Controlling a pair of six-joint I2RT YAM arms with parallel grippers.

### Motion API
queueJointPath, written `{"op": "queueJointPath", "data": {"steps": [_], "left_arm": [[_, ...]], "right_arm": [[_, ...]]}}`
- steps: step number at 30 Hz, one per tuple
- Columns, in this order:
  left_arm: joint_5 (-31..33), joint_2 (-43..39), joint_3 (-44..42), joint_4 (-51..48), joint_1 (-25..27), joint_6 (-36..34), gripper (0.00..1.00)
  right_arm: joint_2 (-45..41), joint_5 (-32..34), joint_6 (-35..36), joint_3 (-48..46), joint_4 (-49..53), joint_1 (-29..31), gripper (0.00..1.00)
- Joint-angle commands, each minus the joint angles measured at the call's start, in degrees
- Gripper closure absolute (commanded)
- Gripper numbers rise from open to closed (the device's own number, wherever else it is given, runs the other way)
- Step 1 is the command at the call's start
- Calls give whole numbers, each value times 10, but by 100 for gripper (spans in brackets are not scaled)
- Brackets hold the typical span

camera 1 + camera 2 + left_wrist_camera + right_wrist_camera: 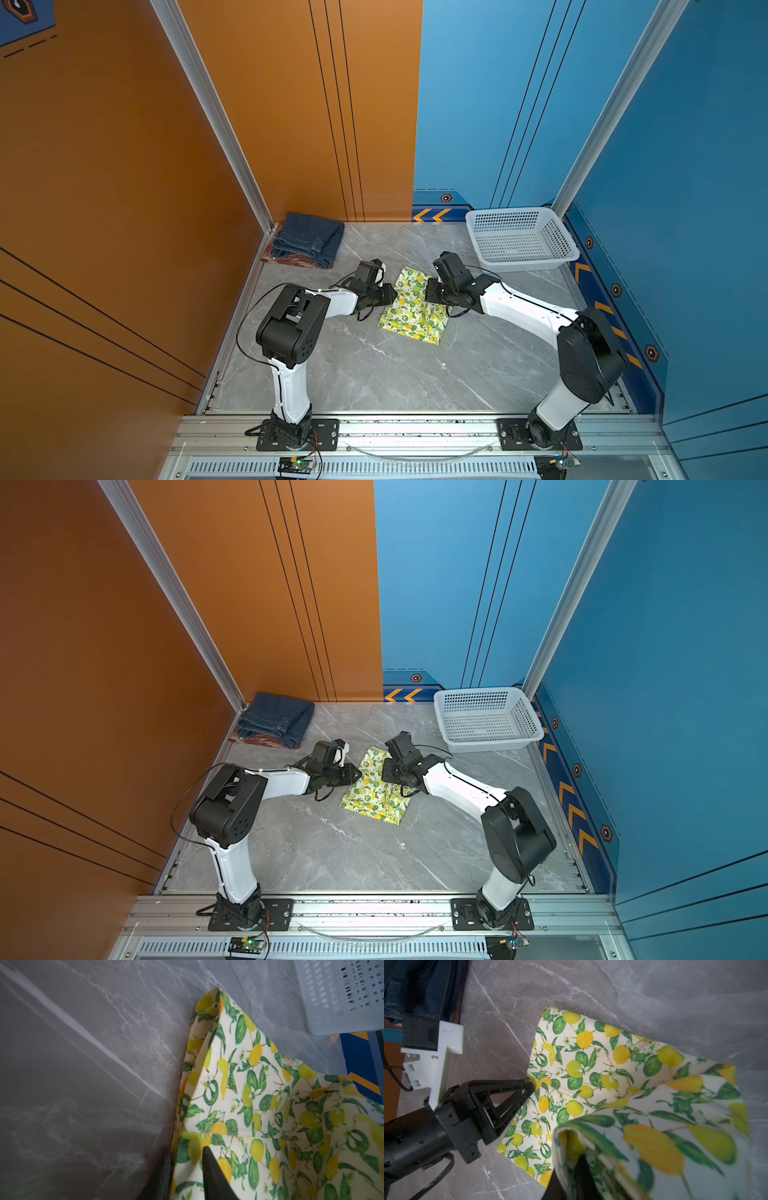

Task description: Fold and stack the skirts

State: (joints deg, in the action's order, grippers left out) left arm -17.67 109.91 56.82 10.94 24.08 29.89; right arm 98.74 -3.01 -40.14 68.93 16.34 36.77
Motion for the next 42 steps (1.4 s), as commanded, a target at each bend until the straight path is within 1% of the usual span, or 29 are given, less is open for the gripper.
{"op": "queueJointPath", "data": {"steps": [1, 3, 4, 5, 9, 13, 20, 25, 27, 32, 36, 42], "left_arm": [[-9, 38, -49, -135, 8, 10, 71], [-11, 35, -54, -132, 9, 10, 71], [-12, 34, -56, -131, 9, 11, 71], [-13, 33, -57, -130, 10, 11, 71], [-16, 29, -63, -127, 14, 15, 72], [-22, 21, -70, -126, 24, 23, 72], [-22, -10, -93, -126, 64, 44, 72], [-24, -25, -116, -118, 98, 58, 72], [-26, -22, -121, -110, 105, 62, 72], [-34, -22, -127, -101, 105, 63, 72], [-36, -24, -130, -101, 104, 61, 72], [-42, -19, -130, -97, 103, 59, 72]], "right_arm": [[21, -61, -36, 25, -63, 9, 61], [14, -59, -45, 14, -86, 8, 45], [6, -51, -46, 8, -89, 8, 41], [-2, -44, -44, 2, -88, 6, 39], [-52, -13, -45, -45, -81, -9, 38], [-94, 40, -25, -70, -30, -13, 38], [-109, 96, -10, -86, 31, 12, 37], [-85, 113, -25, -88, 39, 30, 37], [-68, 123, -28, -84, 41, 52, 37], [-14, 164, -25, -57, 66, 69, 37], [13, 190, -29, -51, 65, 69, 37], [54, 204, -26, -28, 65, 69, 36]]}}
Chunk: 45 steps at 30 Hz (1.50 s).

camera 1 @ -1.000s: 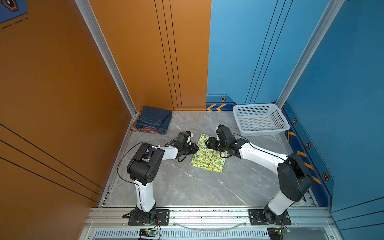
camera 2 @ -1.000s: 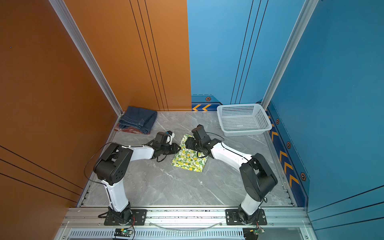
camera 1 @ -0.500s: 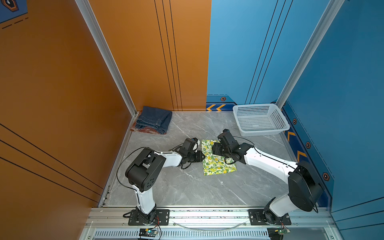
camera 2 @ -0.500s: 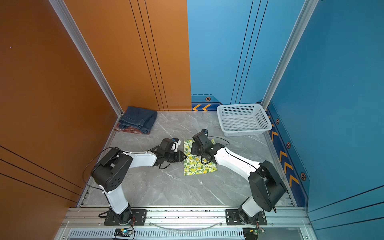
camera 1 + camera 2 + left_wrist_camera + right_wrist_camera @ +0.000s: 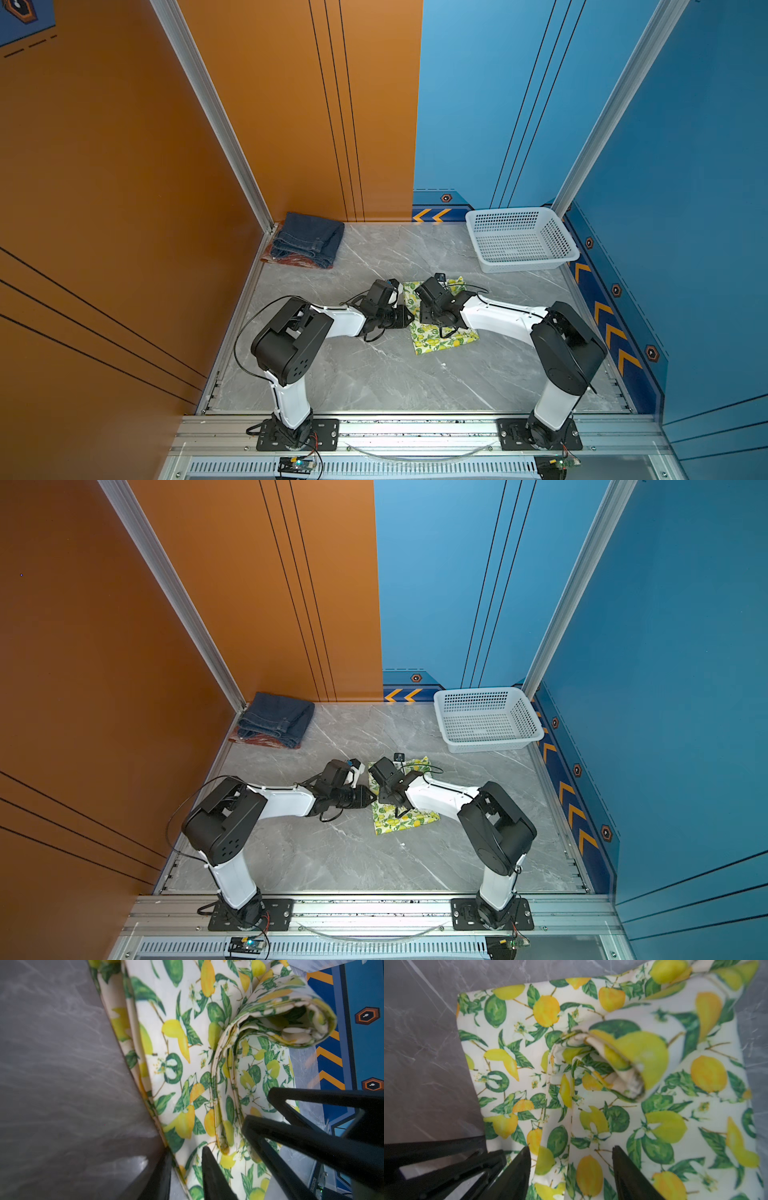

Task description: Fold and stack the skirts

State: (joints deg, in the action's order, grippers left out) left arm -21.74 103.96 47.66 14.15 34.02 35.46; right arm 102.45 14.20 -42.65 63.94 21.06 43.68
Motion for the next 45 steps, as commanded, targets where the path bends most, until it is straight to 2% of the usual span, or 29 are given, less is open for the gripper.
{"op": "queueJointPath", "data": {"steps": [1, 7, 9, 20, 23, 32, 40, 45], "left_arm": [[-3, 41, -38, -128, 3, 3, 72], [-7, 43, -41, -121, -2, 5, 72], [-8, 42, -43, -121, -3, 5, 72], [-13, 49, -42, -117, -5, 8, 73], [-14, 51, -42, -114, -6, 9, 72], [-20, 62, -39, -111, -7, 10, 73], [-25, 72, -30, -111, -6, 9, 73], [-29, 80, -26, -111, -6, 9, 75]], "right_arm": [[23, 33, 0, 27, 18, 0, 36], [68, 46, 5, 57, 24, -4, 37], [77, 47, 5, 53, 23, -4, 40], [65, 41, 14, 26, 19, -11, 89], [53, 35, 22, 20, 13, -15, 100], [-31, 2, 70, -19, -1, -23, 100], [-129, -72, 106, -68, 0, -28, 100], [-162, -94, 111, -87, -1, -15, 100]]}}
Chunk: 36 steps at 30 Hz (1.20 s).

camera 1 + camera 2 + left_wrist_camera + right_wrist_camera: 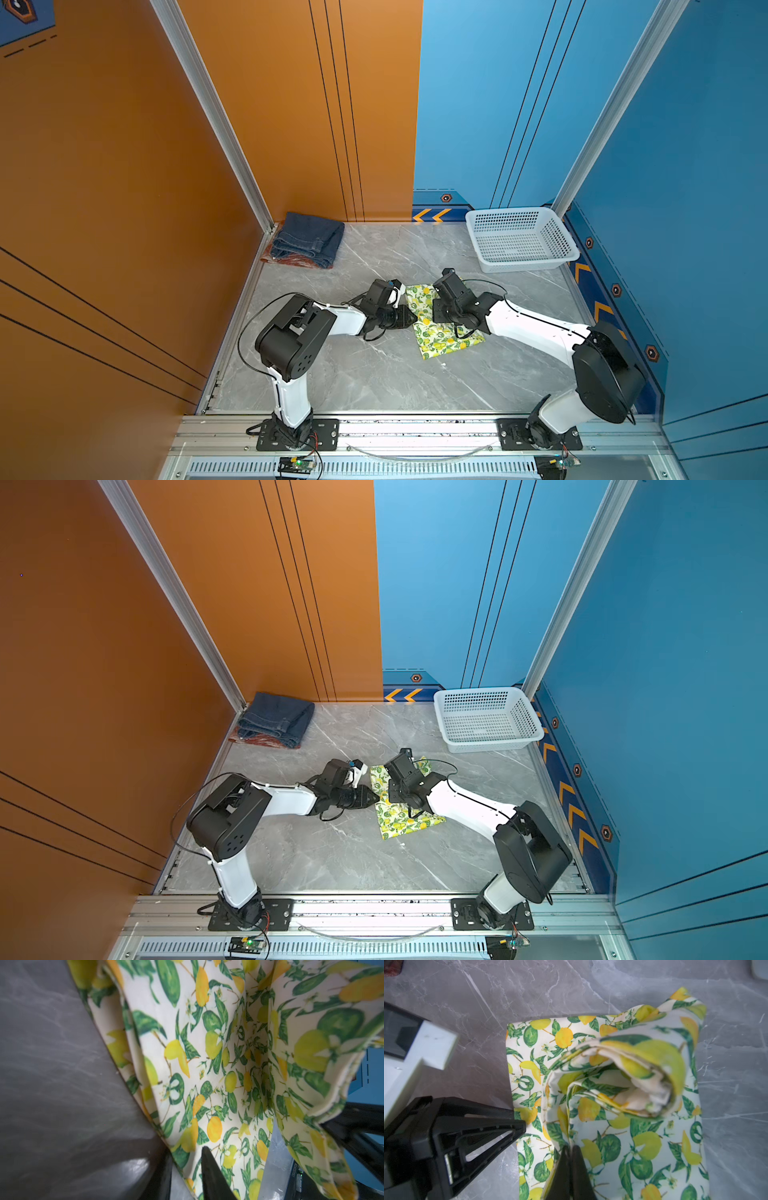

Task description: Fold and stack the skirts

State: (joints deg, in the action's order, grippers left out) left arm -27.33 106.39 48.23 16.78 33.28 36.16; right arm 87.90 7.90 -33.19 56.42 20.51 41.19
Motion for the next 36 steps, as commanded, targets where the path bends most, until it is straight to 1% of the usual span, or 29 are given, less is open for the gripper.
{"op": "queueJointPath", "data": {"steps": [1, 3, 6, 14, 22, 23, 26, 28, 31, 36], "left_arm": [[28, 58, -30, -137, 1, 2, 78], [28, 58, -29, -137, 1, 2, 83], [30, 57, -30, -137, 1, 2, 84], [30, 58, -30, -137, 2, 2, 87], [32, 58, -29, -137, 2, 1, 89], [31, 58, -29, -137, 3, 1, 89], [33, 55, -30, -138, 4, 1, 89], [33, 53, -30, -140, 5, 1, 89], [36, 51, -30, -142, 6, 0, 89], [34, 44, -33, -142, 9, 5, 89]], "right_arm": [[-19, -35, 16, -14, 3, 12, 100], [-20, -42, 16, -15, 0, 17, 100], [-19, -46, 12, -14, -2, 23, 100], [0, -64, -7, -20, -23, 40, 100], [34, -91, -48, -26, -63, 46, 99], [35, -91, -51, -26, -68, 46, 95], [29, -92, -58, -26, -75, 42, 71], [17, -86, -62, -29, -75, 35, 60], [-9, -73, -67, -41, -77, 23, 51], [-34, -34, -79, -59, -89, 6, 50]]}}
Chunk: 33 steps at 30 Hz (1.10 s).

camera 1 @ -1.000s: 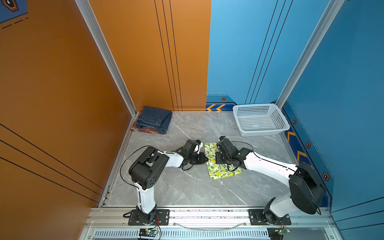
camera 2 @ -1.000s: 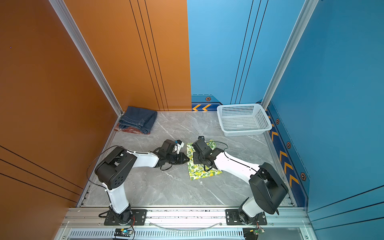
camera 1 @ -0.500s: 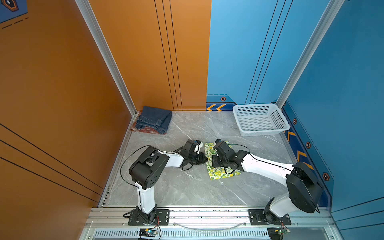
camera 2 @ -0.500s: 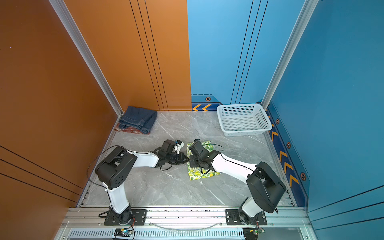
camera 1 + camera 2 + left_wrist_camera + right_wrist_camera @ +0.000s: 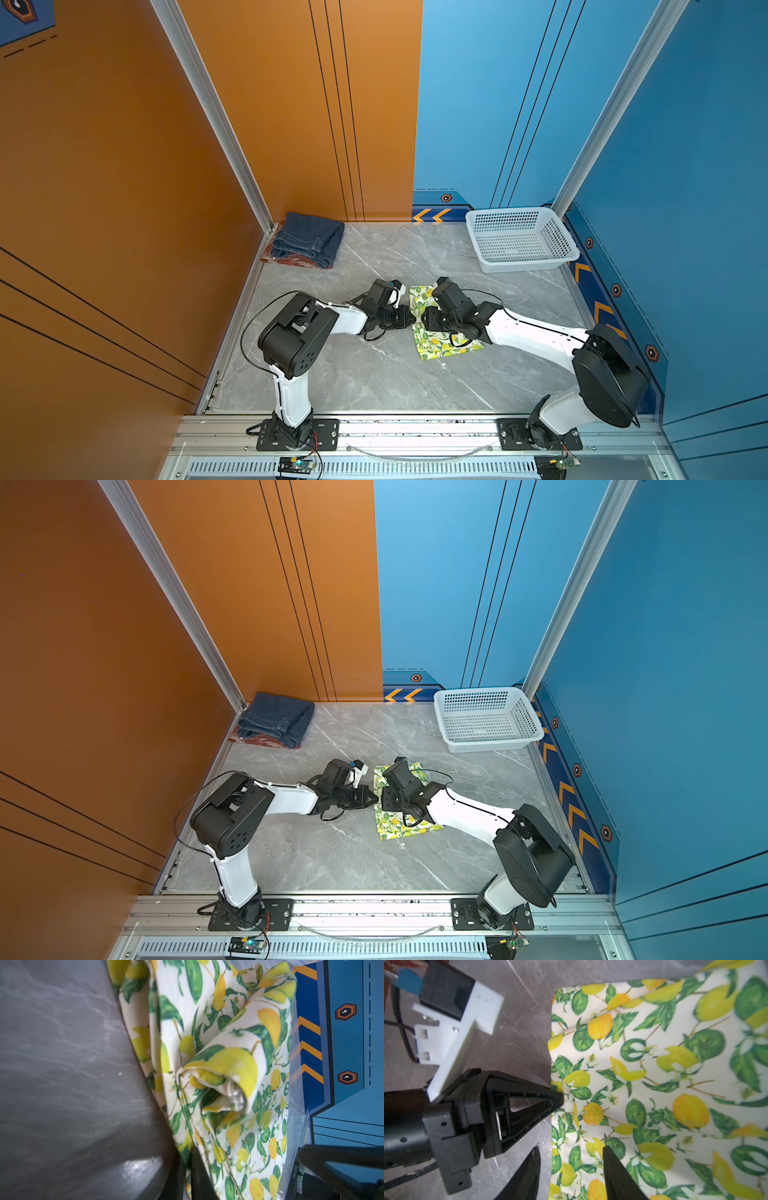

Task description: Fold and stack the skirts

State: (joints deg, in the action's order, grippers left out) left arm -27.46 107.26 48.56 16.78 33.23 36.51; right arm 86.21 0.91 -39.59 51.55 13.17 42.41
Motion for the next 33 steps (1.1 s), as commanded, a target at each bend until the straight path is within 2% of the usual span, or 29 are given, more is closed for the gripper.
{"op": "queueJointPath", "data": {"steps": [1, 16, 23, 26, 31, 33], "left_arm": [[35, 35, -36, -143, 11, 2, 89], [32, 32, -36, -141, 23, 15, 89], [29, 35, -38, -137, 21, 18, 89], [27, 35, -38, -135, 20, 18, 90], [25, 37, -38, -134, 19, 19, 90], [24, 39, -38, -133, 18, 19, 90]], "right_arm": [[-17, 44, -14, -10, -19, -7, 50], [136, 163, 24, 116, 22, 32, 45], [184, 215, 23, 139, 29, 34, 49], [196, 238, 25, 149, 27, 37, 60], [197, 232, 28, 157, 10, 35, 96], [196, 221, 30, 161, 7, 32, 100]]}}
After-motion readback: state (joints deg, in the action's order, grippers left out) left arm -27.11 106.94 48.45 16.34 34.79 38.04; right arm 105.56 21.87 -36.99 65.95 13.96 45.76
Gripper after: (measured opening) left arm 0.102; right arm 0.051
